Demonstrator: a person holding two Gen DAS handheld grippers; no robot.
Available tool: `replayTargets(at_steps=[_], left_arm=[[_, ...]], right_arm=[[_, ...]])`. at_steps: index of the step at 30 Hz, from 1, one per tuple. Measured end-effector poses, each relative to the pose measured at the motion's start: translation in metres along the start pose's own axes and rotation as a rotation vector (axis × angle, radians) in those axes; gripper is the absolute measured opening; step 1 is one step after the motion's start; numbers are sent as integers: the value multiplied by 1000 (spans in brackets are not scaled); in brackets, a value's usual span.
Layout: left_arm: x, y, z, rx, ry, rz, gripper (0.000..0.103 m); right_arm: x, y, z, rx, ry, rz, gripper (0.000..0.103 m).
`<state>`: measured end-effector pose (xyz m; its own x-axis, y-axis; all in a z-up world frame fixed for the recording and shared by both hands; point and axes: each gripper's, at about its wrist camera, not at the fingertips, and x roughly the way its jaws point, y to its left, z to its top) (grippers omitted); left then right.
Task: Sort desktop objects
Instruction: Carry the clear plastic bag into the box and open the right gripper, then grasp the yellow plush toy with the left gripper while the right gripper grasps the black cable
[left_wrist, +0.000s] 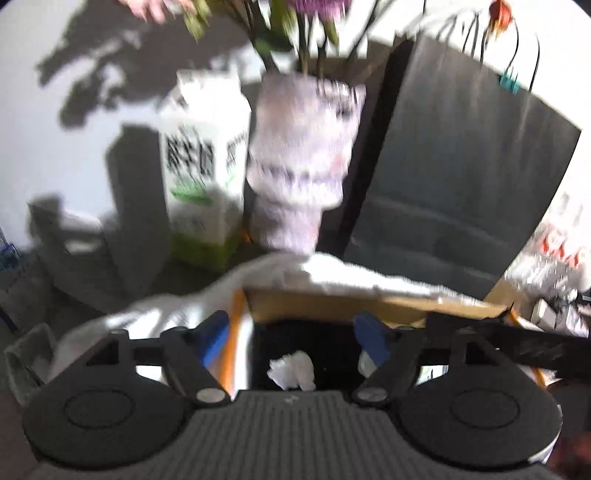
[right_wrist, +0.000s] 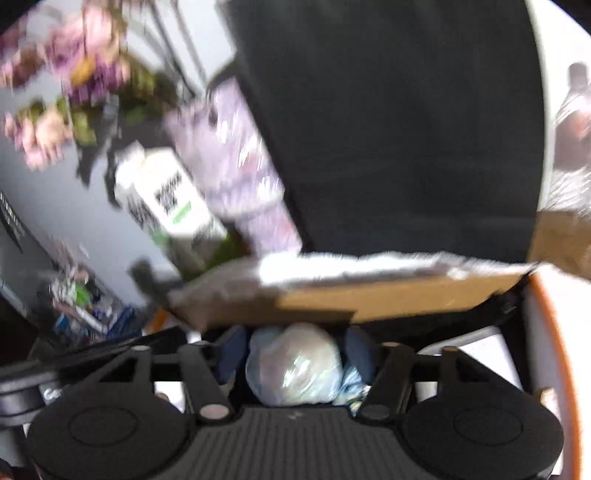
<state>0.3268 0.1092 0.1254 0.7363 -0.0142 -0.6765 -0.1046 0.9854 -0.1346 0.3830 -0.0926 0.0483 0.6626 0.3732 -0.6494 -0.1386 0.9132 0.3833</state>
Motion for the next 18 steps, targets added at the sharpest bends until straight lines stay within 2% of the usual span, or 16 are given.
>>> replayTargets(at_steps=[2,5,8,11,14,15,18], left_arm=[[-13,-1,2,1,2,12,83],[-31,-4,1,-3,22,67,91],[-48,-7,-6,-19,83,129,91],[-78,-6,-24,0,96,140,91],[-123,-7,-56,78,43,131,94],[-140,-6,-68,95,10,119,99],[-188,-3,-112,131,-71,60,102]], right_arm=[[-23,-1,9,-2,-28,-5,71],[-57,-3,13,-18,-68,-63,76],[-85,-7,5,-48,-78,-151,77],[-114,-16,-10,-67,-79,-186,81],[-155,-30,-39,-116,-91,-191,86],[-169,-32,-51,-140,-97,-199,86],[-213,-41,-93,-179,-132,-183,88]])
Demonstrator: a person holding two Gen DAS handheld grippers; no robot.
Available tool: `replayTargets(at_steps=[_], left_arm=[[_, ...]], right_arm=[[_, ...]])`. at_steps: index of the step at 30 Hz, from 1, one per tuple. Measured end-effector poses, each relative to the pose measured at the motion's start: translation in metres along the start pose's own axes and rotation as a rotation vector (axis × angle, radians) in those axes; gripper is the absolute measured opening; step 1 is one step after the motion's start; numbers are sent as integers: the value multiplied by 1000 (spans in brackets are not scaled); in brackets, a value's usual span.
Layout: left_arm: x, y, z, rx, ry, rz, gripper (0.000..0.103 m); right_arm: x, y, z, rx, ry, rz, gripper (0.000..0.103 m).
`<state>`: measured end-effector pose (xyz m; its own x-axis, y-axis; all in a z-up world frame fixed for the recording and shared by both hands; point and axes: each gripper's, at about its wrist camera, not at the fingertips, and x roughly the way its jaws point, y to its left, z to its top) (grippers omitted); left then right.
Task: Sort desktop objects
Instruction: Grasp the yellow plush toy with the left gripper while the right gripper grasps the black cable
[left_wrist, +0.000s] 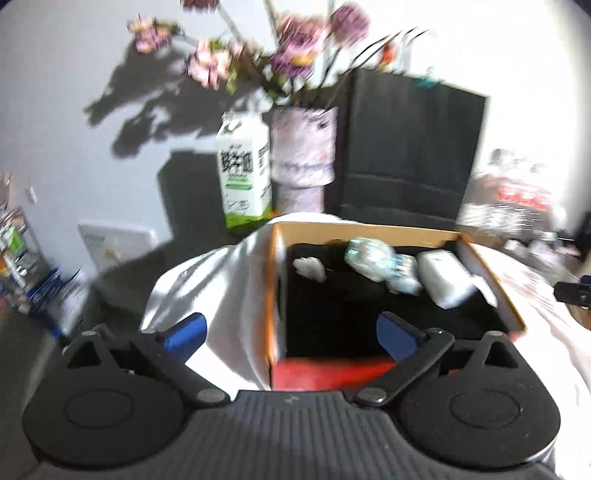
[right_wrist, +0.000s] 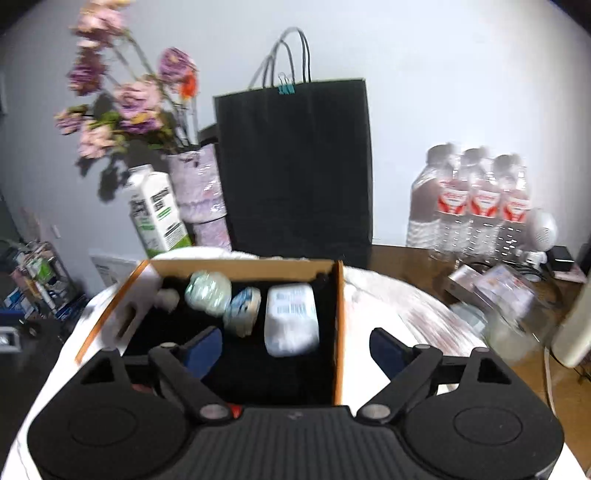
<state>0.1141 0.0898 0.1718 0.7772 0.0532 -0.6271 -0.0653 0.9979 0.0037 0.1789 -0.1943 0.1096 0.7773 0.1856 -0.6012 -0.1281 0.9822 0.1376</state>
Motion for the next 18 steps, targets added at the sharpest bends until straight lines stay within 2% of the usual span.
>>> replayTargets(at_steps=[5,8,9,11,14,16,18], left_arm=[[-70,-8,-83,13,-102,-134,103],[-93,-14,-136,-18,-146,-196,103],[-97,-16,-152,-26,-152,-213,103],[-98,-22,-180,-51,-123,-217,103],[-87,-33,-209,-63,-34,-224,103],[-82,-39,-217,-62,-7,-251,103],[-77,-41,-213,-105,-20,-289,103]], right_arm=[[-71,-5,-75,39,-73,124,93],[-107,-1,-127,32,-161,151,97],[-115,3,-145,16,-194,131,98],[-124,12,-180,21,-247,40,98],[-125,23,-223,25,-253,-122,98],[-120,27,-242,-3,-218,-142,94],[-117,26,-250,-35,-202,-132,91]])
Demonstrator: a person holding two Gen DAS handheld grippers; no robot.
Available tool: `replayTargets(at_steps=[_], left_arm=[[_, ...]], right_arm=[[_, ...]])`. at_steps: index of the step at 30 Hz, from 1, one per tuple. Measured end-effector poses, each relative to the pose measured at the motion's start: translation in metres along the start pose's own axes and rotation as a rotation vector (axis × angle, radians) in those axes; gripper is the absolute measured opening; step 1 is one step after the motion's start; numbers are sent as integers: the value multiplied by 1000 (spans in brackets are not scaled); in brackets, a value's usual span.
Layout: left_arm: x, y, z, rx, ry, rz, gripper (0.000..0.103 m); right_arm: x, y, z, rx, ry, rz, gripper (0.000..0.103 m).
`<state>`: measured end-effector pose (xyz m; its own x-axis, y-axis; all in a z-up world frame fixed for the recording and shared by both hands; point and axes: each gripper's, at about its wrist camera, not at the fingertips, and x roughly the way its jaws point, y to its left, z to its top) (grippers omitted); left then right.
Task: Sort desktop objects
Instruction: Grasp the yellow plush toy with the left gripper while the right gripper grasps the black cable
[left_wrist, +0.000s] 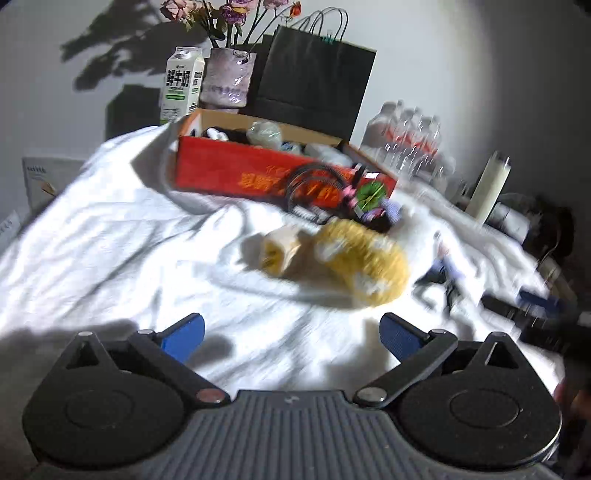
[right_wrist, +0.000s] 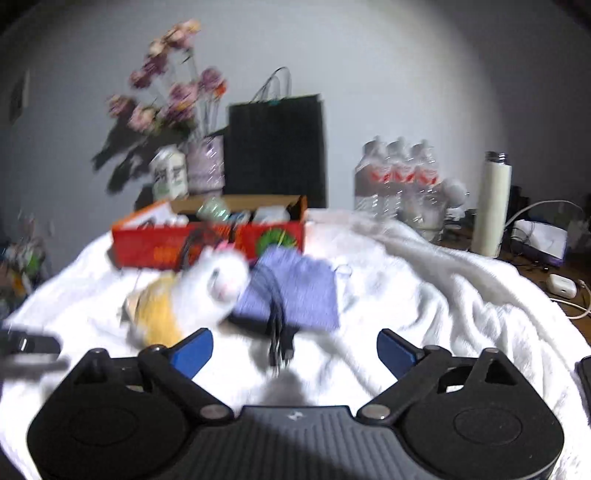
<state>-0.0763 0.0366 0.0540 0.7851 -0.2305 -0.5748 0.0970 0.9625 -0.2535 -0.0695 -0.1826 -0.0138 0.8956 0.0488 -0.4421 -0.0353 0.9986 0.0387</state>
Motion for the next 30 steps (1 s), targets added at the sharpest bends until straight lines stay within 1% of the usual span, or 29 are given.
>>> replayTargets(at_steps=[1,3,6,8,10,11,12,14,15,17,18,19,20,21,24,25,27,28,29,30], left_arm=[[4,-1,4,-40,-13,-19,103],[20,-1,17,-105,-1,-48,103],[55,-6,35,-189,64,-23,103],[74,-10,43,-230,91,-34,103],[92,-16,50,-247,107,-50,103],[100,-20,52,-247,120,-30,103],[109,-23,54,-248,136,7,103],[123,-24,53,-249,151,43,102],[129,-23,52,-257,163,53,98],[133,-18,48,-292,174,35,83],[131,-17,47,-315,175,1,65],[128,-15,46,-332,186,-39,55],[122,-16,46,-335,182,-29,55],[113,-17,47,-308,162,-20,53],[89,-14,47,-255,125,7,51],[82,-10,47,-244,117,7,50],[68,1,47,-266,124,-33,49],[63,4,46,-275,125,-51,49],[57,8,46,-272,118,-61,49],[50,9,46,-261,104,-56,49]], right_arm=[[0,0,0,-4,-9,-19,90],[-1,-3,3,2,-58,-40,89],[0,-11,7,9,-107,-45,85],[5,-14,9,-16,-99,-57,81],[16,-16,12,-40,-87,-70,77],[21,-16,14,-47,-79,-60,75],[25,-18,15,-49,-73,-44,74],[35,-18,20,-65,-67,-16,72],[41,-16,21,-79,-62,-2,72],[56,-10,25,-118,-39,37,72],[63,-6,26,-140,-33,59,71],[70,-2,26,-164,-26,82,67],[75,2,27,-183,-20,93,61],[79,4,29,-194,-24,98,59],[91,7,34,-198,0,118,48],[93,7,34,-197,1,127,41],[99,7,34,-178,21,156,27],[100,7,33,-161,22,176,8],[99,7,34,-142,26,200,6],[97,8,35,-125,23,217,5]])
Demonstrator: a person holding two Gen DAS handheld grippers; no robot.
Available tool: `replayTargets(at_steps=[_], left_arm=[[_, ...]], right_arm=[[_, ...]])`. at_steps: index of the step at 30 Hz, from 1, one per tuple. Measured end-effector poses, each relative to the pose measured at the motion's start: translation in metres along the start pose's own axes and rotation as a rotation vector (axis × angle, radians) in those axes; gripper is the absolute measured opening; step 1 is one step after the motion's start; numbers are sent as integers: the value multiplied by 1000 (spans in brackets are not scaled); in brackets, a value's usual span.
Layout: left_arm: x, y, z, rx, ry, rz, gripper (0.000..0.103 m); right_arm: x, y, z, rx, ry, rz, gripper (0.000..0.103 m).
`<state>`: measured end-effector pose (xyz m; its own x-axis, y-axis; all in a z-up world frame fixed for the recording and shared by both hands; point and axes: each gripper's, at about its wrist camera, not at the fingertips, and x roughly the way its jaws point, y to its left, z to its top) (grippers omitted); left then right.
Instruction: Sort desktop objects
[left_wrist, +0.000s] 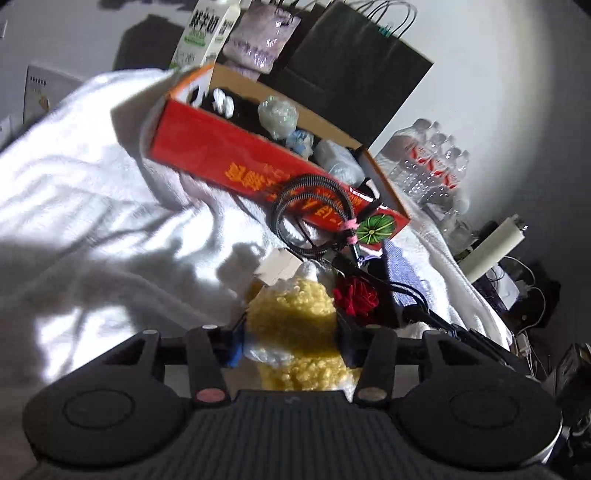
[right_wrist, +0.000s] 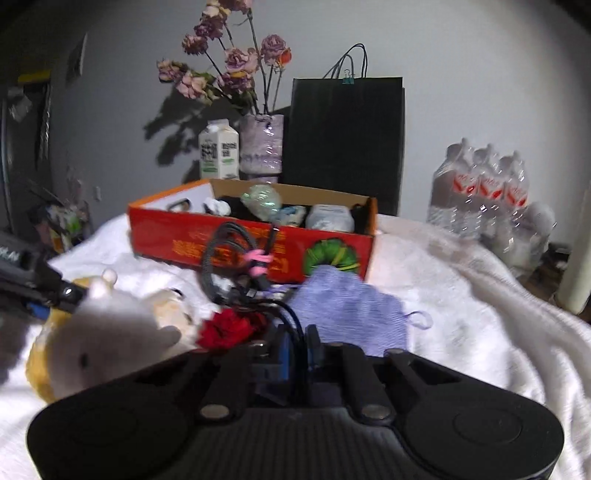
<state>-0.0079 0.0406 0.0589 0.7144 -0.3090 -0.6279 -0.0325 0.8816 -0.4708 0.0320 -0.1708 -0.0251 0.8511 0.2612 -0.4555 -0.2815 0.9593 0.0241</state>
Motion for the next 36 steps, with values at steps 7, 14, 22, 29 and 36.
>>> replayTargets(at_steps=[7,14,22,29,36], left_arm=[[-37,13,6,32,-95,54,49],[-48,15,57,97,-105,-1,49],[12,-4,191,273,-22,70,50],[108,-26,249,484,92,179,50],[172,4,259,522,159,239,54]], right_arm=[[-55,12,12,116,-123,87,4],[-100,18,51,110,-221,93,4],[-30,17,149,20,-224,126,4],[104,26,225,-1,-110,133,4],[230,31,243,22,99,241,4]])
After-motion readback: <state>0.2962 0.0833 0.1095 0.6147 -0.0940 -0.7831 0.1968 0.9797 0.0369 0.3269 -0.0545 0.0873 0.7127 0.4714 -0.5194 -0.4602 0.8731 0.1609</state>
